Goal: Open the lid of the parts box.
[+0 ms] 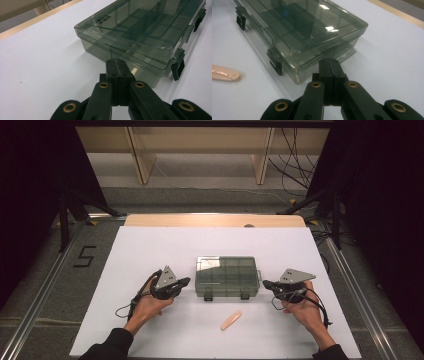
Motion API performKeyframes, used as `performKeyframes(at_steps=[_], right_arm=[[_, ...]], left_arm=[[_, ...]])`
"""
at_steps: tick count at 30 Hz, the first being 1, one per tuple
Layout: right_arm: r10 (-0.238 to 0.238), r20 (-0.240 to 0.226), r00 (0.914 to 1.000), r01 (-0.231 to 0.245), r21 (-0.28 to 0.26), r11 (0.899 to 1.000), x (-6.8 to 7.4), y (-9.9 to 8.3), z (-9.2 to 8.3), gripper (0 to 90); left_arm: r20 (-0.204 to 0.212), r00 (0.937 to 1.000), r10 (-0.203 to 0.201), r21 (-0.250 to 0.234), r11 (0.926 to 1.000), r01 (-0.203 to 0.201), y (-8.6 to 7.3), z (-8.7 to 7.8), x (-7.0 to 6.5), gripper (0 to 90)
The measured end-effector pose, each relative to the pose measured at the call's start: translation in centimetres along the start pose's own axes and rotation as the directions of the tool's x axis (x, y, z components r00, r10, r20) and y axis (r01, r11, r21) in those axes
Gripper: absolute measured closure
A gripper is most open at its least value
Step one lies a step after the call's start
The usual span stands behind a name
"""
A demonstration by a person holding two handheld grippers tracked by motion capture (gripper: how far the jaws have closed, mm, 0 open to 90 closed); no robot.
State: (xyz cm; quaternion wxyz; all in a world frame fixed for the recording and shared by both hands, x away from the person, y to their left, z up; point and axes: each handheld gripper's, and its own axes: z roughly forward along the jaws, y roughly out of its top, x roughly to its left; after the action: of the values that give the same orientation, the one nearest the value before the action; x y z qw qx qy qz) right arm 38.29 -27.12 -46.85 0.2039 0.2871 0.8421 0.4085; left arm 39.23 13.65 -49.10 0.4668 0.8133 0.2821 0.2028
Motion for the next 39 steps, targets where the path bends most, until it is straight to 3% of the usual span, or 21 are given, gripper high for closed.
performKeyframes(at_steps=[8, 13, 18, 22, 23, 24, 25, 27, 28, 29, 34, 37, 38, 39], right_arm=[[-0.015, -0.026, 0.9995, 0.016, 0.032, 0.999, 0.1, -0.1, 0.6, 90.0], [-0.022, -0.038, 0.9990, 0.023, 0.027, 0.999, 0.2, -0.1, 0.8, 90.0], [-0.027, -0.044, 0.9987, 0.028, 0.020, 0.999, 0.4, 0.0, 0.9, 90.0], [-0.041, -0.050, 0.9979, 0.042, 0.004, 0.999, 0.5, 0.2, 1.1, 90.0], [-0.038, -0.050, 0.9981, 0.038, 0.004, 0.999, 0.5, 0.2, 1.1, 90.0], [-0.040, -0.050, 0.9979, 0.040, 0.002, 0.999, 0.5, 0.3, 1.1, 90.0], [-0.041, -0.049, 0.9980, 0.041, -0.001, 0.999, 0.6, 0.3, 1.2, 90.0], [-0.040, -0.049, 0.9980, 0.039, -0.003, 0.999, 0.6, 0.3, 1.2, 90.0], [-0.042, -0.046, 0.9981, 0.041, -0.007, 0.999, 0.6, 0.4, 1.2, 90.0], [-0.041, -0.044, 0.9982, 0.040, -0.012, 0.999, 0.6, 0.5, 1.2, 90.0], [-0.027, -0.038, 0.9989, 0.025, -0.043, 0.999, 0.5, 0.7, 1.0, 90.0], [-0.028, -0.033, 0.9991, 0.026, -0.061, 0.998, 0.3, 0.8, 1.0, 90.0], [-0.028, -0.033, 0.9991, 0.026, -0.061, 0.998, 0.3, 0.8, 1.0, 90.0], [-0.031, -0.023, 0.9993, 0.029, -0.076, 0.997, 0.3, 1.0, 1.0, 90.0]], left_arm=[[0.020, 0.9998, 0.009, 0.019, 0.9998, -0.009, 0.0, 0.5, -0.4, 89.9], [0.034, 0.9991, 0.024, 0.022, 0.9994, -0.025, 0.1, 0.7, -0.6, 89.9], [0.034, 0.9993, 0.014, 0.011, 0.9998, -0.014, 0.2, 0.6, -0.8, 89.9], [0.038, 0.9979, 0.052, 0.006, 0.9986, -0.052, 0.5, 0.6, -0.7, 89.9], [0.071, 0.9966, 0.042, 0.007, 0.9991, -0.043, 0.5, 0.7, -0.8, 89.9], [0.071, 0.9966, 0.042, 0.007, 0.9991, -0.043, 0.5, 0.7, -0.8, 89.9], [0.033, 0.9977, 0.059, 0.007, 0.9982, -0.059, 0.6, 0.6, -0.8, 89.9], [0.036, 0.9979, 0.054, -0.003, 0.9985, -0.054, 0.7, 0.6, -0.8, 89.9], [0.036, 0.9829, 0.181, -0.012, 0.9835, -0.180, 1.2, 0.6, 0.0, 89.9], [0.039, 0.9811, 0.190, -0.015, 0.9818, -0.189, 1.3, 0.5, 0.0, 89.9], [0.027, 0.9851, 0.170, -0.037, 0.9849, -0.169, 1.5, 0.5, -0.3, 89.9], [0.024, 0.9816, 0.189, -0.043, 0.9812, -0.188, 1.7, 0.4, -0.1, 89.9], [0.030, 0.9981, 0.054, -0.042, 0.9977, -0.053, 1.4, 0.4, -0.9, 89.9], [0.032, 0.9985, 0.045, -0.046, 0.9980, -0.043, 1.4, 0.4, -1.1, 89.9]])
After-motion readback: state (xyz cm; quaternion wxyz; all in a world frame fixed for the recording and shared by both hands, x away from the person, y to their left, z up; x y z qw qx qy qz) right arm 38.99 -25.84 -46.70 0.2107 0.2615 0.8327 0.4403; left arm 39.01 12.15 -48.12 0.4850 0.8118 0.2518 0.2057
